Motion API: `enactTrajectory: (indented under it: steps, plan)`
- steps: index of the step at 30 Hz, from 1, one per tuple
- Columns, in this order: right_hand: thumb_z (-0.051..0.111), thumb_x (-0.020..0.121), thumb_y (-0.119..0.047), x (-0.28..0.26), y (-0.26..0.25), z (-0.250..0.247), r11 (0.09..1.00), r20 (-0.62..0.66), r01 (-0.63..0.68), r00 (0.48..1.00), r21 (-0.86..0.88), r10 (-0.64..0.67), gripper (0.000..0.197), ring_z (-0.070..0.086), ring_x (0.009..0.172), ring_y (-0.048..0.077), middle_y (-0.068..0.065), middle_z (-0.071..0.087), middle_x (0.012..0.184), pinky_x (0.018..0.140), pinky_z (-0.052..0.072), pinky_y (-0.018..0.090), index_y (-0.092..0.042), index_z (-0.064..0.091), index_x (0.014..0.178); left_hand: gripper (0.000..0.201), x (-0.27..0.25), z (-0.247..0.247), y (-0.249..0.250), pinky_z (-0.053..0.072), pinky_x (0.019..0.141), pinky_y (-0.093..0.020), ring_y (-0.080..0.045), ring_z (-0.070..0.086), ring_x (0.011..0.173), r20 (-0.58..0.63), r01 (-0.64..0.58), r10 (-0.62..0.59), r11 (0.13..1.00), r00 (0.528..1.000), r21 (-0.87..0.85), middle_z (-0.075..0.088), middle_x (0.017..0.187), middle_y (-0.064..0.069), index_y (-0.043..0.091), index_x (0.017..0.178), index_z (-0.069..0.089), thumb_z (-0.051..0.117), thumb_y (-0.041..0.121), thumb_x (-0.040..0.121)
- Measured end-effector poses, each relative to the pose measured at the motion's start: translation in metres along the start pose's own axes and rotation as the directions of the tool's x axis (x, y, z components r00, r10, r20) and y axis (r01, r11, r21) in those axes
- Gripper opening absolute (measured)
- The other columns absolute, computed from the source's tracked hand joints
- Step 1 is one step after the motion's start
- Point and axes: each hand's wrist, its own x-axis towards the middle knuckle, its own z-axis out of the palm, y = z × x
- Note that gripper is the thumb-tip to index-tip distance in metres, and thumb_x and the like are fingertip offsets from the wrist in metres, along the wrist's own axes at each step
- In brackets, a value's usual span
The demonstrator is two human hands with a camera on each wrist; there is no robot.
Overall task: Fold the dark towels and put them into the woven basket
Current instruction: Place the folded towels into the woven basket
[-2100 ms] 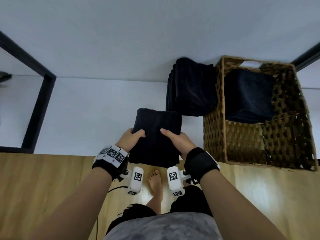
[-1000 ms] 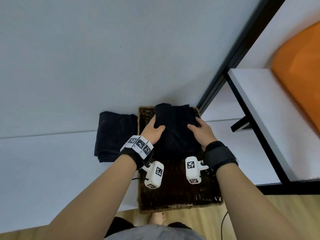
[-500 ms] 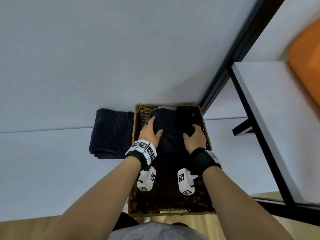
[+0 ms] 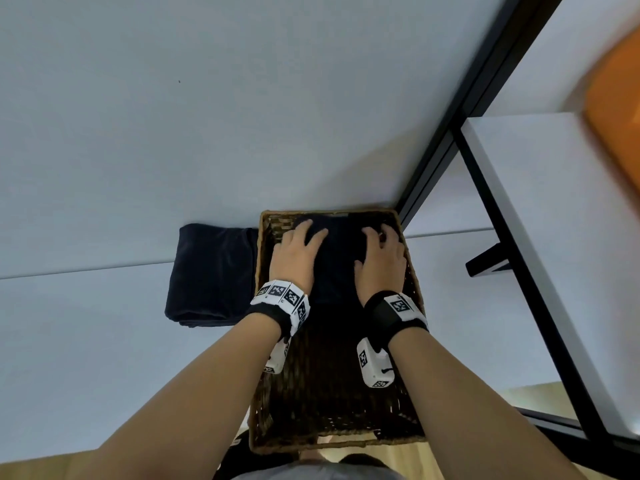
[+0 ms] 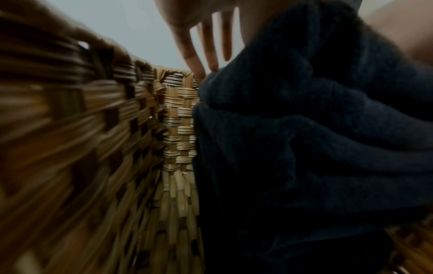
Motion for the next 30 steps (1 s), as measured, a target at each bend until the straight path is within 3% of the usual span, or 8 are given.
enactTrajectory:
  steps: [3,6,9,16,18,21,25,30]
  plan:
    - [0.054,0.086,0.005,0.003,-0.004,0.008,0.983,0.146,0.186,0.972,-0.006,-0.183,0.066,0.025,0.143,0.028,0.006,0.022,0.161,0.114,0.032,0.040,-0.017,0.040,0.147,0.062,0.013,0.003,0.001,0.032,0.111,-0.042,-0.024,0.014,0.148,0.266,-0.089,0.066,0.993,0.962,0.075,0.012,0.163,0.001,0.025,0.153,0.027,0.049,0.014,0.096]
    - [0.042,0.096,-0.003,0.012,-0.002,0.017,0.994,0.385,0.057,0.919,0.095,-0.090,0.066,0.002,0.151,0.024,-0.001,0.006,0.165,0.121,0.016,0.038,-0.020,0.021,0.155,0.065,0.027,0.006,0.007,0.022,0.118,-0.046,-0.021,-0.006,0.150,0.454,0.050,-0.057,0.998,0.889,0.027,-0.005,0.164,0.005,0.024,0.156,0.012,0.042,0.026,0.098]
    - [0.035,0.100,-0.024,0.022,0.002,0.019,1.000,0.502,-0.001,0.865,0.031,-0.014,0.062,-0.006,0.151,0.022,-0.008,-0.004,0.165,0.122,0.012,0.046,-0.028,0.010,0.157,0.068,0.031,0.009,0.011,0.012,0.120,-0.049,-0.020,-0.015,0.149,0.544,0.123,-0.106,0.992,0.832,0.005,-0.013,0.162,0.008,0.024,0.156,0.005,0.034,0.044,0.098]
    - [0.038,0.099,-0.030,0.031,-0.007,-0.001,0.992,0.615,0.034,0.787,-0.125,0.051,0.065,-0.002,0.151,0.029,-0.008,-0.006,0.165,0.121,0.013,0.050,-0.031,0.008,0.157,0.062,0.033,-0.014,0.023,0.000,0.122,-0.038,-0.032,-0.011,0.149,0.607,0.027,-0.090,0.993,0.789,0.112,-0.011,0.163,-0.008,0.014,0.156,0.002,0.031,0.033,0.105]
    - [0.045,0.097,-0.030,0.033,-0.018,-0.016,0.991,0.566,0.030,0.823,-0.127,0.048,0.062,0.002,0.151,0.029,-0.002,0.002,0.165,0.120,0.014,0.049,-0.027,0.023,0.155,0.059,0.033,-0.035,0.022,0.008,0.119,-0.035,-0.031,-0.002,0.150,0.595,0.079,-0.049,0.997,0.802,-0.024,-0.002,0.164,-0.006,0.019,0.156,0.013,0.037,0.029,0.103]
    - [0.051,0.093,-0.025,0.030,-0.040,-0.038,0.994,0.352,-0.098,0.933,0.042,0.077,0.048,0.021,0.147,0.029,0.010,0.026,0.160,0.118,0.025,0.044,-0.017,0.050,0.140,0.050,0.026,-0.068,0.007,0.023,0.110,-0.021,-0.021,0.025,0.146,0.471,0.124,-0.003,0.966,0.882,-0.226,0.026,0.160,0.001,0.025,0.148,0.039,0.046,0.025,0.098]
    - [0.055,0.092,-0.022,0.009,-0.087,-0.060,0.920,0.161,-0.138,0.983,0.367,0.083,0.032,0.053,0.120,0.019,0.005,0.059,0.131,0.099,0.034,0.020,-0.013,0.064,0.121,0.035,0.004,-0.113,-0.035,0.028,0.095,-0.010,-0.010,0.054,0.122,0.303,0.222,-0.103,0.894,0.947,-0.389,0.062,0.130,0.008,0.027,0.125,0.065,0.053,0.023,0.092]
    - [0.059,0.091,-0.028,-0.024,-0.146,-0.059,0.833,0.277,-0.185,0.960,0.522,0.040,0.026,0.049,0.101,0.004,-0.005,0.059,0.116,0.088,0.035,0.018,-0.022,0.067,0.115,0.024,-0.038,-0.129,-0.127,0.048,0.094,-0.033,-0.028,0.067,0.099,0.194,0.444,-0.399,0.817,0.896,-0.368,0.073,0.097,-0.009,0.010,0.096,0.070,0.052,0.024,0.090]
